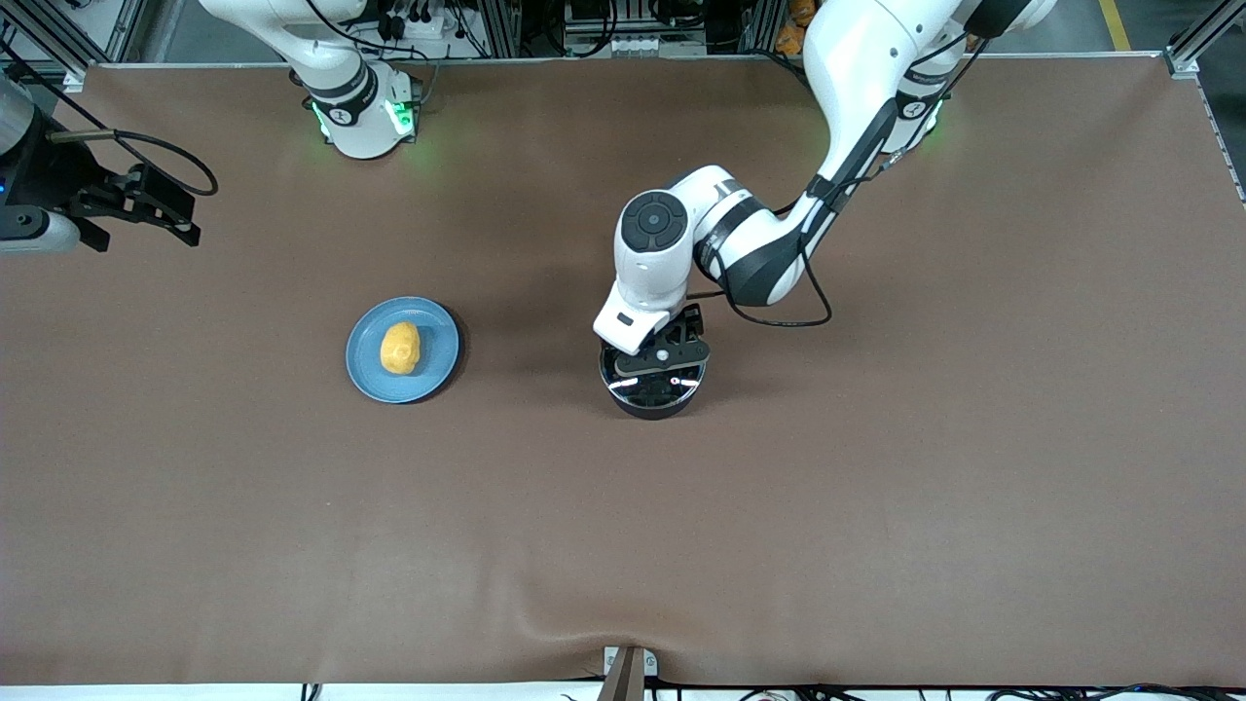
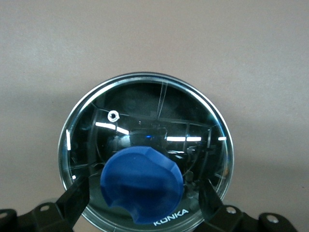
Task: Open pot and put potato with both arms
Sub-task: 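Lift the lid with the left gripper while the right gripper reaches the potato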
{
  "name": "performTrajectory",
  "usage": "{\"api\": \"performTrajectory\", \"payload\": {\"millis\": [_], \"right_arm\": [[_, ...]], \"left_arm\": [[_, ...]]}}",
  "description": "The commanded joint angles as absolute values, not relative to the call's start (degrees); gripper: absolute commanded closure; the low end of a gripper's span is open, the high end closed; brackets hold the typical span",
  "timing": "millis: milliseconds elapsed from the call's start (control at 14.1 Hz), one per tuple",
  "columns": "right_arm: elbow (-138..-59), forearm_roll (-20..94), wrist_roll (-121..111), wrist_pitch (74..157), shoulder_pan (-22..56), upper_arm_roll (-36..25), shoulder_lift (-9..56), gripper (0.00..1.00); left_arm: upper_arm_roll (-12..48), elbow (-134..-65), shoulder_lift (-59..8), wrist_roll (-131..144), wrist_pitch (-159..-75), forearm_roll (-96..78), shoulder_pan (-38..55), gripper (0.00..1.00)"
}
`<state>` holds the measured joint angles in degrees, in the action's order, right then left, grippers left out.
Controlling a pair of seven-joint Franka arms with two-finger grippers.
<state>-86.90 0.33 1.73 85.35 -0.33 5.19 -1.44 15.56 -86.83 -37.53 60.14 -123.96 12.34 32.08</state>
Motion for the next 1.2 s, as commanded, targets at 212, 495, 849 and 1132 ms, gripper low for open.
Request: {"api": "performTrajectory", "payload": {"millis": [212, 495, 849, 1132], "right_arm": [[-87.36, 1.14, 1.06, 85.60, -0.18, 4.92, -1.93, 0.00], [-87.36, 1.14, 1.14, 85.60, -0.18, 4.92, -1.85, 0.00], [-87.36, 1.14, 1.14, 85.52, -0.18, 4.92, -1.85, 0.00], [-87.28, 1.14, 0.62, 85.08, -0.35, 4.92, -1.76, 0.00]], "left_arm": [[15.12, -85.34, -38.41, 60.20, -123.84, 13.71, 32.52, 0.00], [15.12, -85.34, -38.41, 60.99, -123.93, 13.27, 32.43, 0.56], [15.12, -85.34, -36.74, 61.17, -123.84, 13.01, 31.73, 0.87], [15.20, -85.25, -32.45, 61.00, -119.37, 12.40, 29.98, 0.87]]}}
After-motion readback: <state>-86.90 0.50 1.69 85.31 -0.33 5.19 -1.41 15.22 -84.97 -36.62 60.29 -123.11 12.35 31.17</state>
